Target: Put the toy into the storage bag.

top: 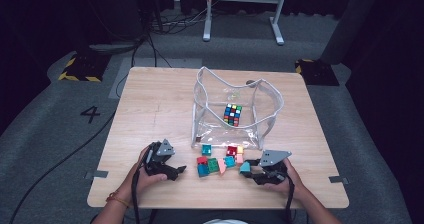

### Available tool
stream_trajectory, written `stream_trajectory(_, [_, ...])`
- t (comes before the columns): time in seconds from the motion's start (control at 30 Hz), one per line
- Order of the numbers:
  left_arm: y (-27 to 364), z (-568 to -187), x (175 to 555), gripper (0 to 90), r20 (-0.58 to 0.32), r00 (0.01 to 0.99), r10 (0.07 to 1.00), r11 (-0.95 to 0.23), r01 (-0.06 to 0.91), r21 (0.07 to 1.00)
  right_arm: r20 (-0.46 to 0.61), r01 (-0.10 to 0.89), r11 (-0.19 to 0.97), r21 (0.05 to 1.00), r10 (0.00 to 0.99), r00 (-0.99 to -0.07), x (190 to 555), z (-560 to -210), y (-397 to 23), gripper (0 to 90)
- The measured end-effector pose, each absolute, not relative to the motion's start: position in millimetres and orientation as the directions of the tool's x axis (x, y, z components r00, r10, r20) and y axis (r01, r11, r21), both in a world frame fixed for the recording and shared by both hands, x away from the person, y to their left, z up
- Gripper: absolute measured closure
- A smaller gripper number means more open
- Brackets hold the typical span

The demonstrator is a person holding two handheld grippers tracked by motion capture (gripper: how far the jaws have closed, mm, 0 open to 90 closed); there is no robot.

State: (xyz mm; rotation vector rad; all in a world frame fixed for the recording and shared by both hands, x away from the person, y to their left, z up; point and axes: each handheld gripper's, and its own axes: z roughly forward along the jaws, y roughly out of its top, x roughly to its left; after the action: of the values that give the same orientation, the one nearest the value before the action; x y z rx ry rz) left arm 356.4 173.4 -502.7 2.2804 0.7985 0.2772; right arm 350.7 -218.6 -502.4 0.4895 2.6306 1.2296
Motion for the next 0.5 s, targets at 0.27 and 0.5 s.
stream_trajectory(0.27, [173.3,-502.8,356.4,12.2,-0.029,0.788,0.615,-0.568,0.468,0.677,-0.041,0.211,0.588,0.781,0.385,-0.922,350.8,-497.1,-230.0,55.1])
stream_trajectory(0.5, [173.3,-502.8,356.4,12.2,-0.027,0.788,0.615,-0.569,0.467,0.677,-0.039,0.241,0.547,0.802,0.45,-0.892,353.6,-487.1,-255.2,55.1])
